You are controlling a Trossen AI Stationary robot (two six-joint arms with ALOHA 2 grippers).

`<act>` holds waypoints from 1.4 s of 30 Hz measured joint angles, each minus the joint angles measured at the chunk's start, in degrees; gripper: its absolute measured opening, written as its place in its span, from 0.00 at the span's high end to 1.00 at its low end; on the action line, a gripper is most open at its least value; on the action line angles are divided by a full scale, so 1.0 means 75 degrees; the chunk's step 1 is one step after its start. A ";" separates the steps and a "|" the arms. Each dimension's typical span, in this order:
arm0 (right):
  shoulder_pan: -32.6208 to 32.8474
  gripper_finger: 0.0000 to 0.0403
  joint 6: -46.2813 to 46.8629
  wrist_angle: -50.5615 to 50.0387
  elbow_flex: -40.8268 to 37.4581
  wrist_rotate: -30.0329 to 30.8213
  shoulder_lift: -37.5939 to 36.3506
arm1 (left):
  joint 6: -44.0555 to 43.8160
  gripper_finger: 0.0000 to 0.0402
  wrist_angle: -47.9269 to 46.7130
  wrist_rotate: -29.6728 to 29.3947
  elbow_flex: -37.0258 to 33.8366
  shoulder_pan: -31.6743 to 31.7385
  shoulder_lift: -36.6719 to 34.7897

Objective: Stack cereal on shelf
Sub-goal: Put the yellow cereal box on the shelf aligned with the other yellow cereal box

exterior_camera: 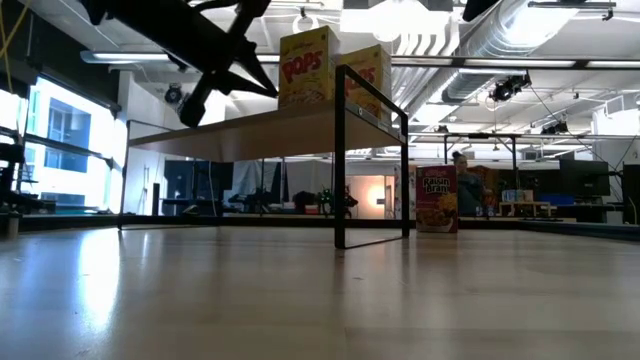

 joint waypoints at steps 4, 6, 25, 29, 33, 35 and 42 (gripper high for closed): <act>0.0000 1.00 -0.0024 -0.0001 0.0000 0.0002 0.0000 | -0.0138 1.00 0.0488 0.0105 0.0000 -0.0004 0.0318; 0.0000 1.00 -0.0021 0.0002 0.0000 0.0056 0.0000 | -0.0201 1.00 0.0546 0.0186 0.0065 -0.0004 0.0479; 0.0000 1.00 0.0000 0.0213 0.0000 0.0100 0.0000 | 0.0416 1.00 0.0534 0.0623 0.0799 0.0358 0.1085; 0.0000 1.00 -0.0002 0.0296 0.0000 0.0139 0.0000 | 0.0688 1.00 0.0523 0.0904 0.0799 0.0432 0.1085; 0.0000 1.00 0.0029 0.0340 0.0000 0.0145 0.0000 | 0.0883 1.00 0.0474 0.0911 0.0799 0.0530 0.1004; 0.0000 1.00 0.0032 0.0340 0.0000 0.0145 0.0000 | 0.0927 1.00 0.0540 0.0902 0.0813 0.0553 0.0968; 0.0000 1.00 0.0032 0.0340 0.0000 0.0147 0.0000 | 0.0940 1.00 0.0114 0.1229 0.0806 0.0547 0.0503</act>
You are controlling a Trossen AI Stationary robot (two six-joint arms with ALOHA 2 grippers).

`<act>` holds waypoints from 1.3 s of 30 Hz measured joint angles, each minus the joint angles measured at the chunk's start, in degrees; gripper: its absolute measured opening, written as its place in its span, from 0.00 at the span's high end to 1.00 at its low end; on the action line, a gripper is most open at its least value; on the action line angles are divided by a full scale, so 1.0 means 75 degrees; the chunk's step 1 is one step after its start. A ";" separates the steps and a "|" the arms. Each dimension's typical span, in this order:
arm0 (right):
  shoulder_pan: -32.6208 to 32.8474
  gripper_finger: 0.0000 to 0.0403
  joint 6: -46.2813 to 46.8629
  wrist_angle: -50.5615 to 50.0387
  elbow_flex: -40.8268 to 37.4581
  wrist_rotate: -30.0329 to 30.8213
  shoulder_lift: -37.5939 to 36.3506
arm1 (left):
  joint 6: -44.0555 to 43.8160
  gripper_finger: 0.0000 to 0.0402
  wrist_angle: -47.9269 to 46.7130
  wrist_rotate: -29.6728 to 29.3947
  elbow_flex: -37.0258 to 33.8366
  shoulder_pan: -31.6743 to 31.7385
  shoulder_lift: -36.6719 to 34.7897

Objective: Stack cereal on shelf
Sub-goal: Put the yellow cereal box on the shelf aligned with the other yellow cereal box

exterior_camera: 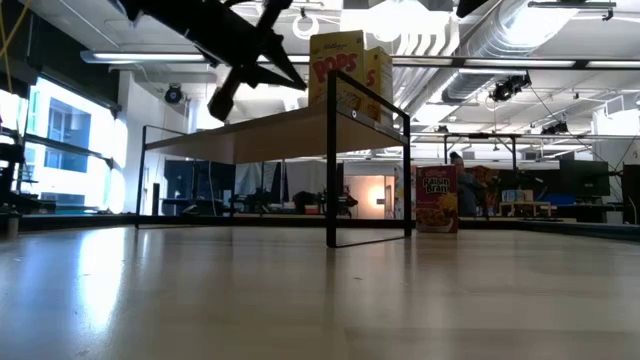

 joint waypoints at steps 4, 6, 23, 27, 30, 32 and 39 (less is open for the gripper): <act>0.0000 1.00 0.0000 0.0003 0.0000 0.0000 0.0076 | 0.0133 1.00 -0.0275 0.0107 -0.0001 0.0018 -0.0458; 0.0000 1.00 -0.0032 0.0030 0.0000 0.0000 0.0141 | 0.0263 1.00 -0.0319 0.0294 -0.0001 0.0020 -0.0592; 0.0000 1.00 -0.0198 -0.0006 0.0000 -0.0149 0.0326 | 0.0531 1.00 -0.0393 0.1704 -0.0001 0.0412 -0.0480; 0.0000 1.00 -0.0198 -0.0006 0.0000 -0.0150 0.0326 | 0.0690 1.00 -0.0397 0.2010 -0.0001 0.0516 -0.0482; 0.0000 1.00 -0.0198 -0.0006 0.0000 -0.0152 0.0326 | 0.0911 1.00 -0.0400 0.2112 -0.0001 0.0671 -0.0482; 0.0000 1.00 -0.0198 -0.0007 0.0000 -0.0149 0.0326 | 0.0984 1.00 -0.0393 0.2363 -0.0001 0.0804 -0.0482; 0.0000 1.00 -0.0198 -0.0006 0.0000 -0.0149 0.0326 | 0.1345 1.00 -0.0238 0.2847 -0.0001 0.1161 -0.0482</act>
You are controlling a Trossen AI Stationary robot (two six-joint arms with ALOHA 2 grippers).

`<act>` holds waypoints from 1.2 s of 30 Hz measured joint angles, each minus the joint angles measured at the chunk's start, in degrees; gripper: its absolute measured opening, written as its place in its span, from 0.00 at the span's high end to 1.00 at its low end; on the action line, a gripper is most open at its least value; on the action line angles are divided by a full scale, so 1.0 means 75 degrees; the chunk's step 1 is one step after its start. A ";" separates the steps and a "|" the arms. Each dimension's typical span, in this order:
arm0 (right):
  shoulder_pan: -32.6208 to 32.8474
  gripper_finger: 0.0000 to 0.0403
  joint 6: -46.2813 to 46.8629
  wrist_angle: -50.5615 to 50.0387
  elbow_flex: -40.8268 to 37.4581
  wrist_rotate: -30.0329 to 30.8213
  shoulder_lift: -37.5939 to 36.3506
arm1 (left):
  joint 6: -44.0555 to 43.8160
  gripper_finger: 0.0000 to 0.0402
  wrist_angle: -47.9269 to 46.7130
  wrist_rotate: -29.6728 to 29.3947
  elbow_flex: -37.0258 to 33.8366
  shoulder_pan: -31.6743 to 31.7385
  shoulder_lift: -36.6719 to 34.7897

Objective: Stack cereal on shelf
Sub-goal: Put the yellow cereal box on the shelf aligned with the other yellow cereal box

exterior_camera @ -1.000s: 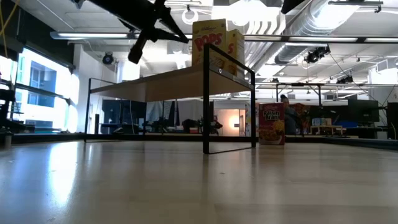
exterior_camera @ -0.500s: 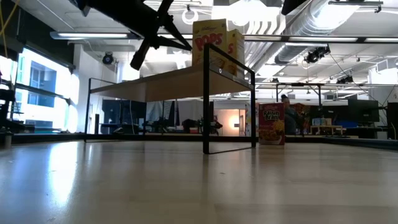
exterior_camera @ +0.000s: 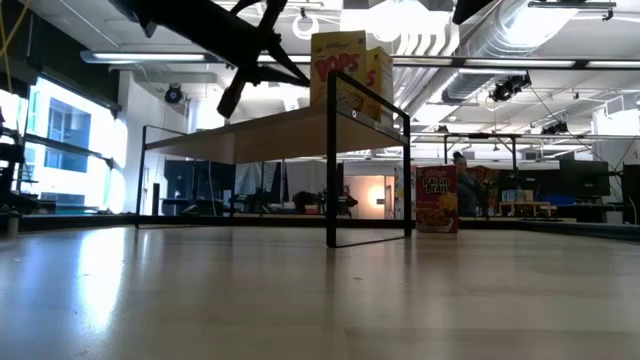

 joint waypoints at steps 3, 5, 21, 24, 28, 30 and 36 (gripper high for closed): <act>-0.0054 1.00 0.0008 0.0000 0.0000 -0.0002 0.0000 | 0.0085 1.00 0.0166 0.0513 0.0003 0.0095 0.0000; -0.0110 1.00 0.0012 0.0000 0.0000 -0.0002 0.0000 | 0.0412 1.00 0.0136 0.0716 0.0004 0.0110 -0.0001; -0.0505 1.00 -0.0056 0.0099 0.0000 -0.0354 0.0000 | 0.3675 1.00 -0.1069 0.2880 0.0012 0.0569 -0.0950; -0.0573 1.00 -0.0056 0.0099 0.0000 -0.0370 -0.0001 | 0.3864 1.00 -0.1025 0.3074 0.0012 0.0524 -0.0748; -0.0592 1.00 -0.0056 0.0099 0.0000 -0.0373 0.0000 | 0.4137 1.00 -0.0988 0.3133 0.0012 0.0519 -0.0641; -0.0592 1.00 -0.0056 0.0096 0.0000 -0.0373 -0.0003 | 0.4403 1.00 -0.1043 0.3267 0.0012 0.0517 -0.0635; -0.0592 1.00 -0.0056 0.0093 0.0000 -0.0370 -0.0003 | 0.5059 1.00 -0.1005 0.3526 0.0012 0.0508 -0.0442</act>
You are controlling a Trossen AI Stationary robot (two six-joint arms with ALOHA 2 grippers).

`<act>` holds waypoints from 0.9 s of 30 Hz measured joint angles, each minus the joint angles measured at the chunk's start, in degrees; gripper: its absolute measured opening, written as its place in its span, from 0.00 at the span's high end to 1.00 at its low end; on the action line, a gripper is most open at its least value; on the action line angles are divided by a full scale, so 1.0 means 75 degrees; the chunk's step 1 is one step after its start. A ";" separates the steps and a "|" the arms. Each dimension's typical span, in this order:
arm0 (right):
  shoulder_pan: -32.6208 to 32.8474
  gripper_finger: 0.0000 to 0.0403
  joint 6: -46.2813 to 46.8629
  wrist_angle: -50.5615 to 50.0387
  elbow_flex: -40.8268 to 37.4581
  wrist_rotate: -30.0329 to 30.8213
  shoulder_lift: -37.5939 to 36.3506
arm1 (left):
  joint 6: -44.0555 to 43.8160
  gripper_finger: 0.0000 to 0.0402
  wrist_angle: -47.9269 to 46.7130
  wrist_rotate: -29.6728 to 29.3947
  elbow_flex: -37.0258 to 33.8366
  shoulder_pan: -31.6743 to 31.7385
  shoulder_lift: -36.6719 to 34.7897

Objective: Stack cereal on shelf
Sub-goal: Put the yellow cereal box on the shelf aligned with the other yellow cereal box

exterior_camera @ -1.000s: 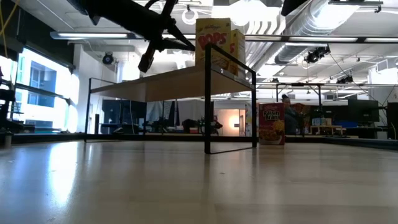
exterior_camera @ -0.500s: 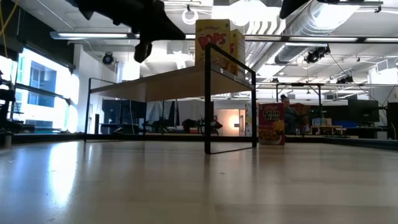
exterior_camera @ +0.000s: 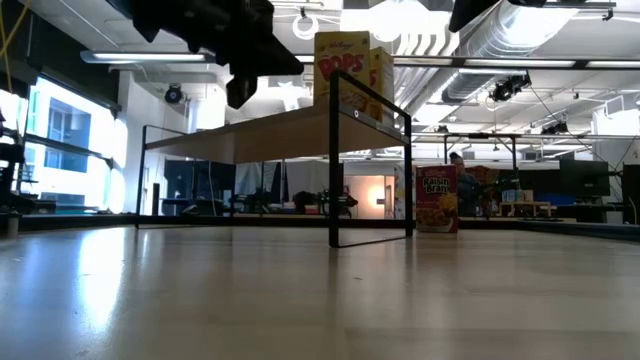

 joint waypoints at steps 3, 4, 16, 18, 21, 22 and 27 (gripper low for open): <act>0.0000 1.00 0.0007 0.0000 0.0000 0.0002 0.0002 | -0.0130 1.00 0.0231 -0.0041 0.0000 -0.0008 0.0212; 0.0000 1.00 0.0034 0.0000 0.0000 0.0011 0.0000 | -0.0297 1.00 0.0267 -0.0102 -0.0005 -0.0008 0.0276; 0.0000 1.00 0.0041 -0.0003 0.0000 0.0029 0.0000 | -0.0547 1.00 0.0368 -0.0603 -0.0009 0.0055 0.0364; 0.0000 1.00 0.0032 -0.0002 0.0000 0.0030 0.0000 | -0.0533 1.00 0.0393 -0.0606 -0.0009 0.0094 0.0364; 0.0000 1.00 0.0039 -0.0003 0.0000 0.0058 0.0000 | -0.0427 1.00 0.0427 -0.0609 -0.0009 0.0158 0.0364; 0.0000 1.00 0.0052 -0.0003 0.0000 0.0061 0.0000 | -0.0416 1.00 0.0448 -0.0612 -0.0009 0.0190 0.0364; 0.0000 1.00 0.0052 -0.0003 0.0000 0.0067 0.0001 | -0.0403 1.00 0.0445 -0.0617 -0.0009 0.0289 0.0364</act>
